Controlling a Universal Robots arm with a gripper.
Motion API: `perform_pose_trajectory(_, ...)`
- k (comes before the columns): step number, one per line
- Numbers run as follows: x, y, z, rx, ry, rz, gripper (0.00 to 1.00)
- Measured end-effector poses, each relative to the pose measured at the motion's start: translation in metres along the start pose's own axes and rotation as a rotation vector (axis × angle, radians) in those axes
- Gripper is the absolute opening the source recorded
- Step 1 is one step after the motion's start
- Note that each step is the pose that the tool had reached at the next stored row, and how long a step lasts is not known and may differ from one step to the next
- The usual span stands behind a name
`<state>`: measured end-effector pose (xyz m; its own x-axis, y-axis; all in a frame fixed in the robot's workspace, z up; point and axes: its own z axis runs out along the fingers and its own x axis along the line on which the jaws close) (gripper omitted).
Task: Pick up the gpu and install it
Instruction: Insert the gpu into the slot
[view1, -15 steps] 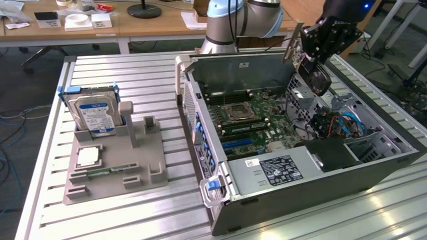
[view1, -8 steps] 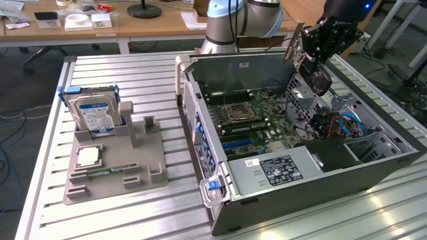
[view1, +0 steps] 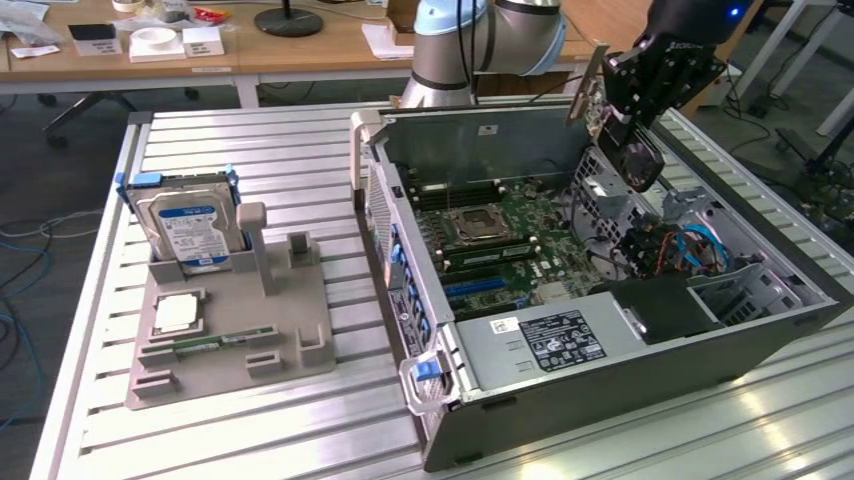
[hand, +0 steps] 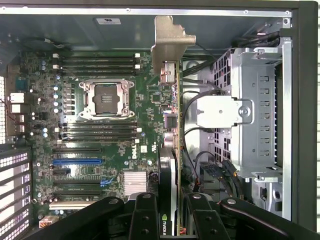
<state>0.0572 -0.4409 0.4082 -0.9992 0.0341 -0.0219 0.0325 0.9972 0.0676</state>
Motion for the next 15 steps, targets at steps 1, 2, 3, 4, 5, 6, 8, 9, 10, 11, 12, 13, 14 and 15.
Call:
perform_pose_trajectory(1, 0.0000, 0.0000, 0.0000, 0.0000, 0.0000, 0.000, 0.27)
perform_pose_trajectory(2, 0.0000, 0.0000, 0.0000, 0.0000, 0.0000, -0.001, 0.27)
perform_pose_trajectory(3, 0.0000, 0.0000, 0.0000, -0.0001, 0.0002, -0.004, 0.27)
perform_pose_trajectory(4, 0.0000, 0.0000, 0.0000, -0.0001, 0.0004, -0.006, 0.27)
perform_pose_trajectory(5, 0.0001, 0.0000, 0.0000, -0.0002, 0.0006, -0.009, 0.27)
perform_pose_trajectory(6, 0.0001, 0.0000, 0.0000, -0.0003, 0.0009, -0.014, 0.27)
perform_pose_trajectory(8, 0.0001, 0.0000, 0.0000, -0.0006, 0.0017, -0.026, 0.27)
perform_pose_trajectory(9, 0.0001, 0.0000, 0.0000, -0.0007, 0.0021, -0.031, 0.27)
perform_pose_trajectory(10, 0.0001, 0.0000, 0.0000, -0.0008, 0.0024, -0.036, 0.27)
perform_pose_trajectory(11, 0.0001, 0.0000, 0.0000, -0.0008, 0.0027, -0.040, 0.27)
perform_pose_trajectory(12, 0.0001, 0.0000, 0.0000, -0.0009, 0.0030, -0.044, 0.27)
perform_pose_trajectory(13, 0.0001, 0.0000, 0.0000, -0.0010, 0.0032, -0.047, 0.27)
perform_pose_trajectory(14, 0.0001, 0.0000, 0.0000, -0.0011, 0.0034, -0.051, 0.27)
perform_pose_trajectory(15, 0.0001, 0.0000, 0.0000, -0.0012, 0.0036, -0.054, 0.27)
